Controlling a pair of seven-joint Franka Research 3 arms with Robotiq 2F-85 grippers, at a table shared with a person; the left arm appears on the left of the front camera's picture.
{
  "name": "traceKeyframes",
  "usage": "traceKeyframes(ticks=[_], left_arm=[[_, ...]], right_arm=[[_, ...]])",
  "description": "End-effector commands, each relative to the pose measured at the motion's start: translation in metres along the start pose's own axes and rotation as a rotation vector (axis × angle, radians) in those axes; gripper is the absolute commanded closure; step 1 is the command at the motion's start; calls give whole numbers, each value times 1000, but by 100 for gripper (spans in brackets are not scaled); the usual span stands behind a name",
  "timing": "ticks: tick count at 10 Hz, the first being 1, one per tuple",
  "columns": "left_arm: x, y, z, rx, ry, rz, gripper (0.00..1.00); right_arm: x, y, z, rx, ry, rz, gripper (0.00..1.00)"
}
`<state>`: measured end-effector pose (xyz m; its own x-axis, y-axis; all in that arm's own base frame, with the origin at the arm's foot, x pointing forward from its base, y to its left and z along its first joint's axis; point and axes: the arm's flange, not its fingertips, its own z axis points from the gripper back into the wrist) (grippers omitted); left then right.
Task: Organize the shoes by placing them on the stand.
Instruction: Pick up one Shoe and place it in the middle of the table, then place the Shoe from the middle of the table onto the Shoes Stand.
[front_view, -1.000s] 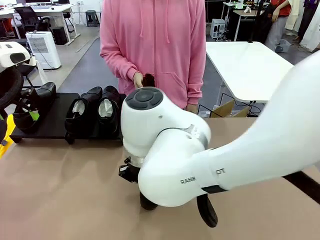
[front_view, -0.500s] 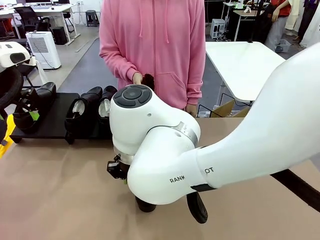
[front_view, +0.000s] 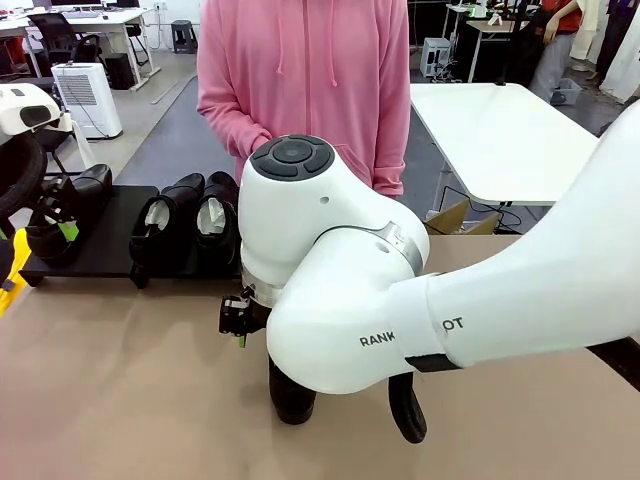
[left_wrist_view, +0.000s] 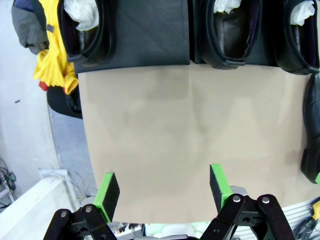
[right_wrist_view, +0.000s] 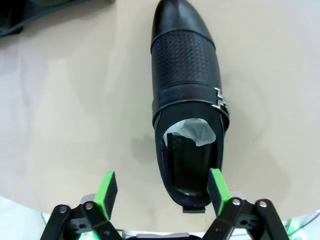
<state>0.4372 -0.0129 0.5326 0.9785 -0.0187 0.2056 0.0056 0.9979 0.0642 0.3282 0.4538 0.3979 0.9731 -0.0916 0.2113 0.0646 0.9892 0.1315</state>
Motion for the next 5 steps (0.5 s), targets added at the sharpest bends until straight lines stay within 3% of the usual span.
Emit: traceKeyframes(ticks=[1,5], left_arm=[[-2,1,-1,-10,-10,1,7],[-2,1,-1,-10,-10,1,7]], right_arm=[[1,5,-8,-16,-18,16,0],[1,5,-8,-16,-18,16,0]])
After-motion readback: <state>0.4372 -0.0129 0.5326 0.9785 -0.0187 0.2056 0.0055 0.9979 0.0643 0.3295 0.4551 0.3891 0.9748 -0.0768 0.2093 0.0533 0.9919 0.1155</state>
